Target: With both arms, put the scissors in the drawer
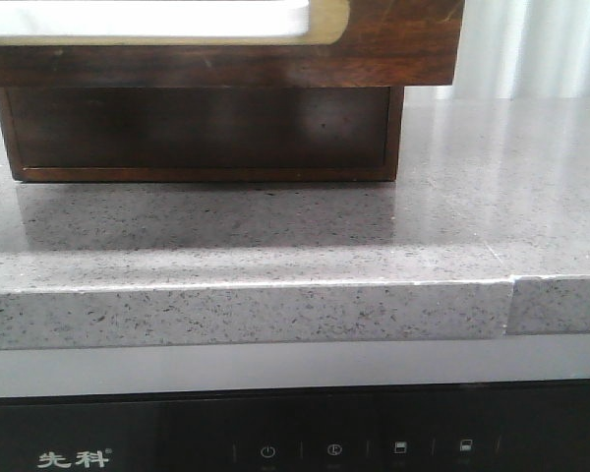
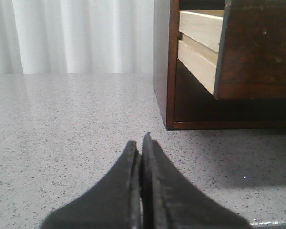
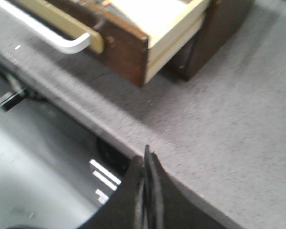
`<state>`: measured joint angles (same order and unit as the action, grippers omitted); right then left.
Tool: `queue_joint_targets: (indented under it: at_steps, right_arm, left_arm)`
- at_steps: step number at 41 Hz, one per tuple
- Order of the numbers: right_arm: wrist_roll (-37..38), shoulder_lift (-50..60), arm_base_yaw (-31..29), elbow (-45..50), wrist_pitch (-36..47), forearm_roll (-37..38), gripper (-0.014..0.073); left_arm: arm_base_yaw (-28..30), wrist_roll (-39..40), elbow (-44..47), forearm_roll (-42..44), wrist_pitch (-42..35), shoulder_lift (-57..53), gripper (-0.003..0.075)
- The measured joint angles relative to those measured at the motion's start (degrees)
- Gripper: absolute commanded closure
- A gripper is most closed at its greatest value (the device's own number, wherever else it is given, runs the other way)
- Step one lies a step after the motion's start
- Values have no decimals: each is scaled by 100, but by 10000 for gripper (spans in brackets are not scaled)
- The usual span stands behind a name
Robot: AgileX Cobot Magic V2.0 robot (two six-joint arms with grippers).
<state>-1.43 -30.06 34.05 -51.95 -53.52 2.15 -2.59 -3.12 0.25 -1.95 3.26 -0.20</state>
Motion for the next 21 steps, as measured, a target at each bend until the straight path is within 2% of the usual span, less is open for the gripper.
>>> queue_joint_targets:
  at_steps: [14, 21]
  right_arm:
    - [0, 2042, -2094, 2679, 2411, 296, 661]
    - [0, 2761, -2812, 3961, 3371, 310, 661]
  left_arm:
    - [0, 0, 0, 0, 0, 0, 741]
    - [0, 0, 0, 0, 0, 0, 741]
